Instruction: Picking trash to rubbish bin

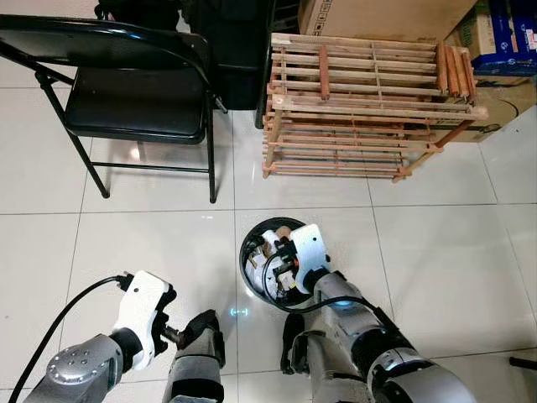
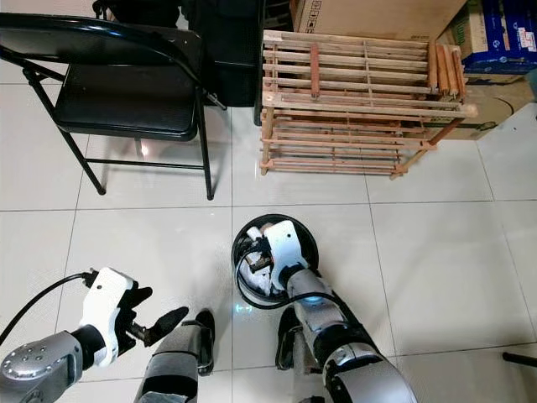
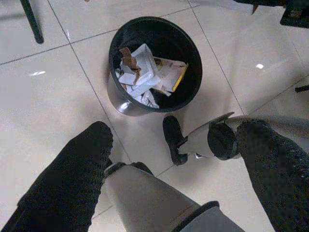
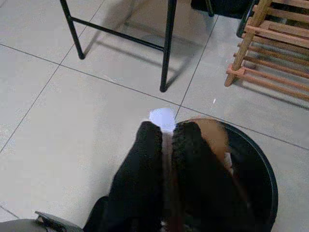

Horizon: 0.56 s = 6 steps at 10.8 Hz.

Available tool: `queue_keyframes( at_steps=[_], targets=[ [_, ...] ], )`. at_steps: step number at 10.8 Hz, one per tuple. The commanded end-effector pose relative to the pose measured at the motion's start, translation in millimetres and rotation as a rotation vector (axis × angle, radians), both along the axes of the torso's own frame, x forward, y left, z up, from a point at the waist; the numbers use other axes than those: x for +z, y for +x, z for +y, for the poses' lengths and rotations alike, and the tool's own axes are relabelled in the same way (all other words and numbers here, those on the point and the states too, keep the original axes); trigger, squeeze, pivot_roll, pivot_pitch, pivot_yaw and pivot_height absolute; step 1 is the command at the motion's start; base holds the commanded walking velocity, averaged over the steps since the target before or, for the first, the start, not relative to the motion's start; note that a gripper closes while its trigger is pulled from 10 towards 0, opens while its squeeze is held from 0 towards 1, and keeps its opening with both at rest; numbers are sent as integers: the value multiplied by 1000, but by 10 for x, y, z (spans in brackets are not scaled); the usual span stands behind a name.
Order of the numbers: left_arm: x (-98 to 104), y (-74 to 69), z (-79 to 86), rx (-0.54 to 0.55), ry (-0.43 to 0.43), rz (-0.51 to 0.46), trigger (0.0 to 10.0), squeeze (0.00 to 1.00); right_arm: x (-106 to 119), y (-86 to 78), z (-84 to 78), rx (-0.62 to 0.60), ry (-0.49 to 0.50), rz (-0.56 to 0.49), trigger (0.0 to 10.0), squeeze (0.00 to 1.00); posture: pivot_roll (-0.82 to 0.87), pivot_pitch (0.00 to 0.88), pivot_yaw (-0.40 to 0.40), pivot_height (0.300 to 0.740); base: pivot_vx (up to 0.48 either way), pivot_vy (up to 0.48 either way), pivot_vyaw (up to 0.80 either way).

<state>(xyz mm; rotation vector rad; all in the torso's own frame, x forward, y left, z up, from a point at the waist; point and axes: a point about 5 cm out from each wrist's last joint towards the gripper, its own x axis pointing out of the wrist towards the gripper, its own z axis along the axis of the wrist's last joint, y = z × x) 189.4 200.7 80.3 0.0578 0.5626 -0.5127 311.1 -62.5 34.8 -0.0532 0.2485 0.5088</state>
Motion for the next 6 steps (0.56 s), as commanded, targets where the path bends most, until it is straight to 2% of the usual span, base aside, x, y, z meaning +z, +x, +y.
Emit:
queue_keyframes(
  at_steps=[1,6],
  targets=[
    [-51,-97,-16,-10,-11,46,10000,0,-158,-112,-38,-7,-9,71,10000,1000,538,435,-92,740,0,0,0],
    [-6,-71,-56,-14,-6,44,10000,0,-183,-128,-79,-16,-11,75,10000,1000,535,440,-90,740,0,0,0]
  ],
)
